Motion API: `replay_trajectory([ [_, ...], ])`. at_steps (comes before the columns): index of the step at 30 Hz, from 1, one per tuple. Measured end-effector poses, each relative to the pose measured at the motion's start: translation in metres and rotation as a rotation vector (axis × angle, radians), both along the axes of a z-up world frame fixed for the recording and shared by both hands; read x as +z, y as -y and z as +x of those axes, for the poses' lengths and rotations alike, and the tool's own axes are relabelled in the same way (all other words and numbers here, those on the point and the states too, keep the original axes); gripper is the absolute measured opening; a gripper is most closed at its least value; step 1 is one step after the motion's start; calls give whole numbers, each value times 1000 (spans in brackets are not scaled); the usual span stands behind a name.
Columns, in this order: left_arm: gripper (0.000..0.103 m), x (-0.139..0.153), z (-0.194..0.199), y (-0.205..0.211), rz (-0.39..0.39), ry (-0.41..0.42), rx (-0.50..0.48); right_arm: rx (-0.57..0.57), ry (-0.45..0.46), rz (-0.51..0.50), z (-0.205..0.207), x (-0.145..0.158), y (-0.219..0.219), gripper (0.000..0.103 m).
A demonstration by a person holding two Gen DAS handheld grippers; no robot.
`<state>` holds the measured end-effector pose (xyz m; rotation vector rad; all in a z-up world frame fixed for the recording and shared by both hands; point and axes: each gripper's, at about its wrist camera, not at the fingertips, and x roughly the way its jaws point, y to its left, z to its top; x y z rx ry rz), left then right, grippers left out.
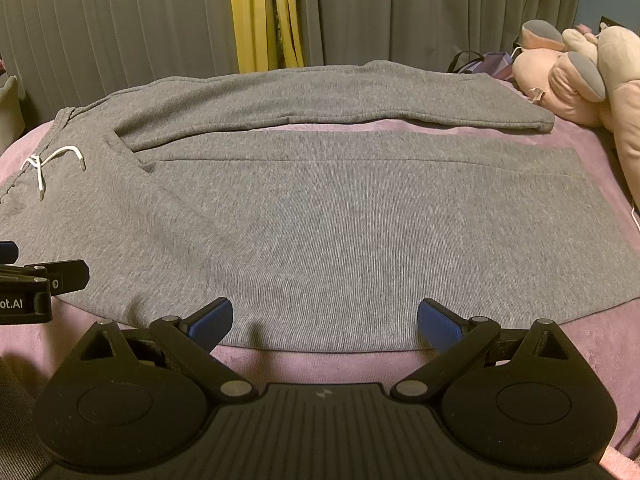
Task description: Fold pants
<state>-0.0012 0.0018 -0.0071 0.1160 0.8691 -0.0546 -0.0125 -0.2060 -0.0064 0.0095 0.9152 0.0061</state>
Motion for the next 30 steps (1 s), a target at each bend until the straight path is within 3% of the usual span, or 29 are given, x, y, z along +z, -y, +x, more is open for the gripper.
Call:
replay_trajectory([
  [30,103,2,3,-4,-39,-15,10,0,-2,-6,-1,-2,1,99],
])
